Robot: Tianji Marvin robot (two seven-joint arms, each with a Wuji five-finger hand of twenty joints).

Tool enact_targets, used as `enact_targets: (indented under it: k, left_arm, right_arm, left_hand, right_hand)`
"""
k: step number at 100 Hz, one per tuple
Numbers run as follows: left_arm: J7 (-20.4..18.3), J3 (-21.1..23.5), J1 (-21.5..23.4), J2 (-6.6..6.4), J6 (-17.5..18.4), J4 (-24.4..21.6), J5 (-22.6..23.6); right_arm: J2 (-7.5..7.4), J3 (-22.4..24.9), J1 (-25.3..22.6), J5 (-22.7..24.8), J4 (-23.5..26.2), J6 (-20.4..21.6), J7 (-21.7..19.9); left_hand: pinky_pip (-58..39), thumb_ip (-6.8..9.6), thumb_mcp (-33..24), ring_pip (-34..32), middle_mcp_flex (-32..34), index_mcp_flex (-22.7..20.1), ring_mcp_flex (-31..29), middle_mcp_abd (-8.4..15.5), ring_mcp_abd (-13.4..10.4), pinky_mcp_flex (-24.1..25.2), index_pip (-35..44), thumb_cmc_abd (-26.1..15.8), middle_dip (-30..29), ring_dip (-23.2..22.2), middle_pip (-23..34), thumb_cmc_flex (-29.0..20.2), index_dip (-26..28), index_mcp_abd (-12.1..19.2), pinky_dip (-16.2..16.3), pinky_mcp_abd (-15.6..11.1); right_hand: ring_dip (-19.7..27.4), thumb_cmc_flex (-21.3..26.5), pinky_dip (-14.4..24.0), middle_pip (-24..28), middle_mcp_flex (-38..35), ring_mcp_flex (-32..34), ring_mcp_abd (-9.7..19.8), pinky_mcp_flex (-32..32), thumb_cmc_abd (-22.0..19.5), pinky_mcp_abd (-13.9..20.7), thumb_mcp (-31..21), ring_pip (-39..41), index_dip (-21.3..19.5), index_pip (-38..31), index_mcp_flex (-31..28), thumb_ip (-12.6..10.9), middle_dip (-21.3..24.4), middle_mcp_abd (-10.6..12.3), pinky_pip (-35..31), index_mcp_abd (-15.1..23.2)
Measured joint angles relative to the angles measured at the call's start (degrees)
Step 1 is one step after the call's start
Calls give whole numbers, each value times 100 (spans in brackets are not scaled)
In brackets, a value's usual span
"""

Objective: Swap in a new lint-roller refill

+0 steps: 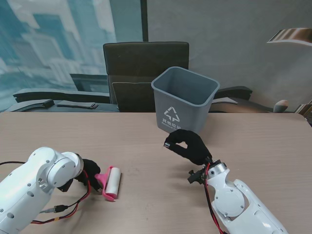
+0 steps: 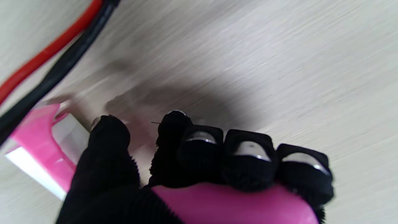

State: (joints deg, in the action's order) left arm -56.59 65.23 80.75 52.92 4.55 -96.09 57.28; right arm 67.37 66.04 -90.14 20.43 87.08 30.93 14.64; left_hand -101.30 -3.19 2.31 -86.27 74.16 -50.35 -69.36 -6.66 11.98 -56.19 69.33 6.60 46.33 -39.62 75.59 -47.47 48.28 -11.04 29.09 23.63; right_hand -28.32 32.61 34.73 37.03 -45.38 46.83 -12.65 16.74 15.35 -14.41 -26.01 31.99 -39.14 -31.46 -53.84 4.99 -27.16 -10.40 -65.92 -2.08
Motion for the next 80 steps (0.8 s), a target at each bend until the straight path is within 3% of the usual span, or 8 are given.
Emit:
enact_targets:
  k: [41,60,80]
  left_arm:
    - [116,-1405,-963,-95,-478,267,-991]
    - [118,-1287,-908,-53,-404,184,-925]
    - [23,-740,-544,23,-15,27,-215]
  right_arm:
    - [1,16,-11,2,5,24,13]
    - [2,47,-28,21,10,35,22]
    - [1,51,-31,25,10,31,26]
  left_hand:
    - [-47,1,54,-6,16,0,-21,0,7,-44,0,-1,0,0,0,-5,0,0,1,0]
    - [-61,1,61,-34,16,0,-21,0,8,-47,0,-4,0,0,0,-6,0,0,3,0]
    - [-69,2,67,-42,17,0,-22,0,9,-48,-1,-50,0,0,0,-7,0,0,4,0]
  right_hand:
    - [0,0,0,0,0,0,0,0,0,0,0,0,0,0,0,0,0,0,0,0]
    - [0,0,0,0,0,0,0,0,0,0,0,0,0,0,0,0,0,0,0,0]
    - [0,0,0,0,0,0,0,0,0,0,0,0,0,0,0,0,0,0,0,0]
